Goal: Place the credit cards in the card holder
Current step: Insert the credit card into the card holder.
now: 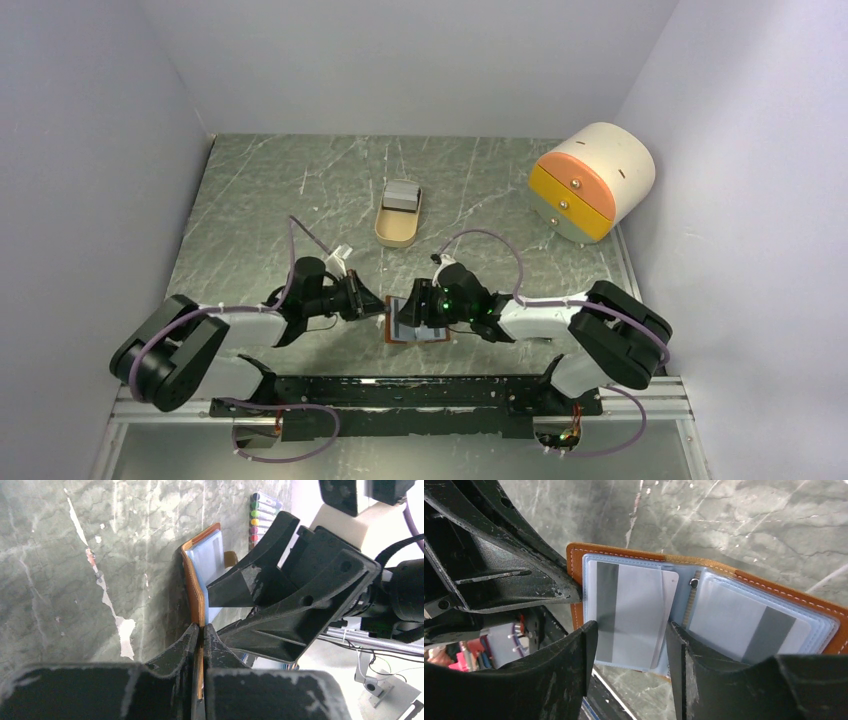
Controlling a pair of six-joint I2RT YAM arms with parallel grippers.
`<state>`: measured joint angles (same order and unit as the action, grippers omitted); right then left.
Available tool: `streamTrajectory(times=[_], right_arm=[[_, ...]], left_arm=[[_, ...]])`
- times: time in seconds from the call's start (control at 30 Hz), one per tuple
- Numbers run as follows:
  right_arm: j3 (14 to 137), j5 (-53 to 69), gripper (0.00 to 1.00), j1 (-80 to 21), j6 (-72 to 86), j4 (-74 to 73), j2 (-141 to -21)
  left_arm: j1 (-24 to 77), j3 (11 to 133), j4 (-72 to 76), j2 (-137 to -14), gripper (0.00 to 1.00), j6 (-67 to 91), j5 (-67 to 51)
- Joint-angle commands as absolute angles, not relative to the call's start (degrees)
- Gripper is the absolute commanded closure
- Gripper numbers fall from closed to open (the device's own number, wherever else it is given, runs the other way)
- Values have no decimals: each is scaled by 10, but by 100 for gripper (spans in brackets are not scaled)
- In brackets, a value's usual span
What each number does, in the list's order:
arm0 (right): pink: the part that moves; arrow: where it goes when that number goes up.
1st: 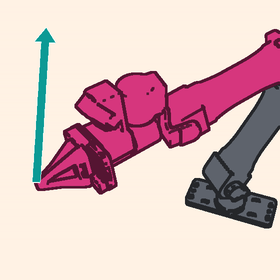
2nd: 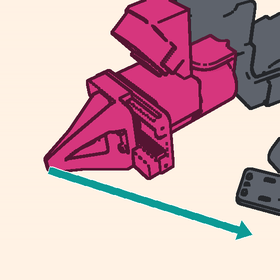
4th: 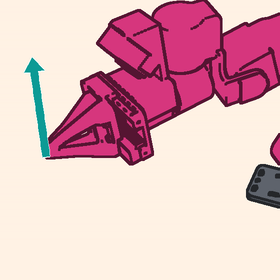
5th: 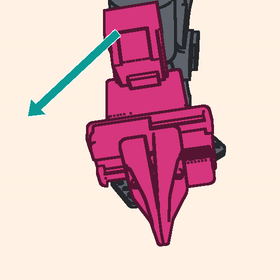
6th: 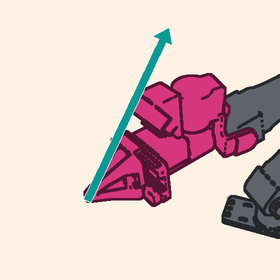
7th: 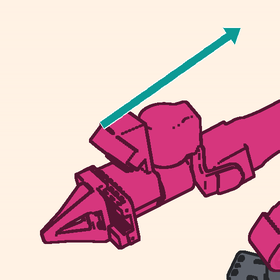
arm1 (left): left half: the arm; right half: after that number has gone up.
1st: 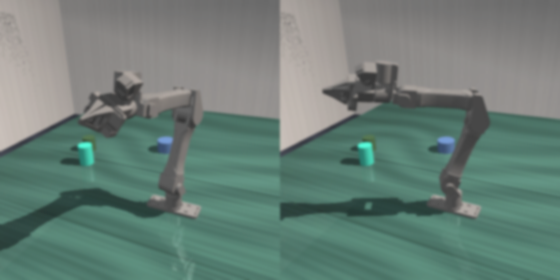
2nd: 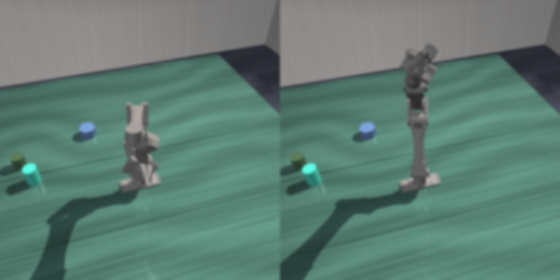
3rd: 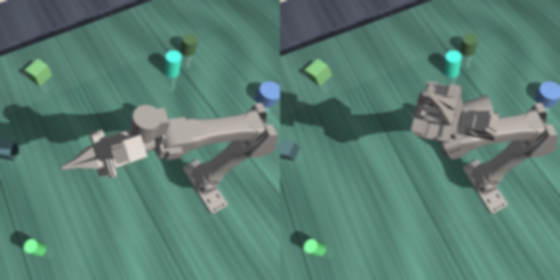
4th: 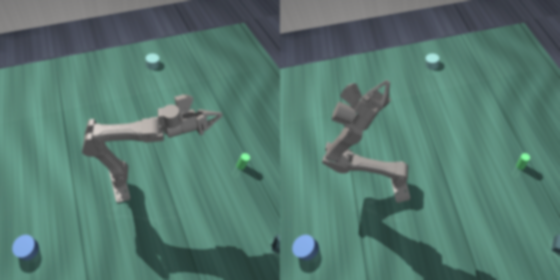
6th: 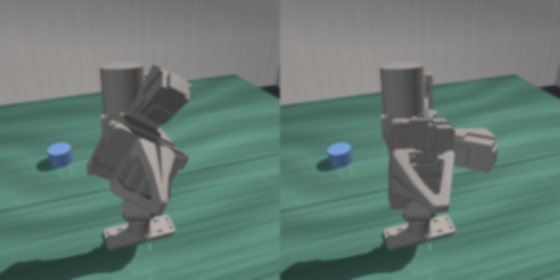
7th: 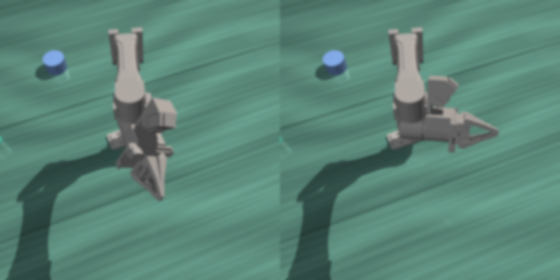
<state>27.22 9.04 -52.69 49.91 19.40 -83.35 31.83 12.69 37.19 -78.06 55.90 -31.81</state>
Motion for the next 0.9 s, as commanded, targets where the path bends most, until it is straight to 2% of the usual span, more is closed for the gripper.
streamTrajectory(times=[0.0, 0.13, 0.37, 0.87], right_arm=[[255, 125, 44, -532, 519, 281, -843], [243, 124, 43, -532, 531, 307, -846], [240, 126, 35, -532, 532, 319, -846], [298, 77, 33, -558, 493, 214, -864]], left_arm=[[317, 134, 332, -741, 91, 542, -320], [317, 138, 329, -755, 91, 539, -322], [317, 138, 351, -782, 91, 546, -331], [318, 147, 343, -765, 91, 555, -332]])
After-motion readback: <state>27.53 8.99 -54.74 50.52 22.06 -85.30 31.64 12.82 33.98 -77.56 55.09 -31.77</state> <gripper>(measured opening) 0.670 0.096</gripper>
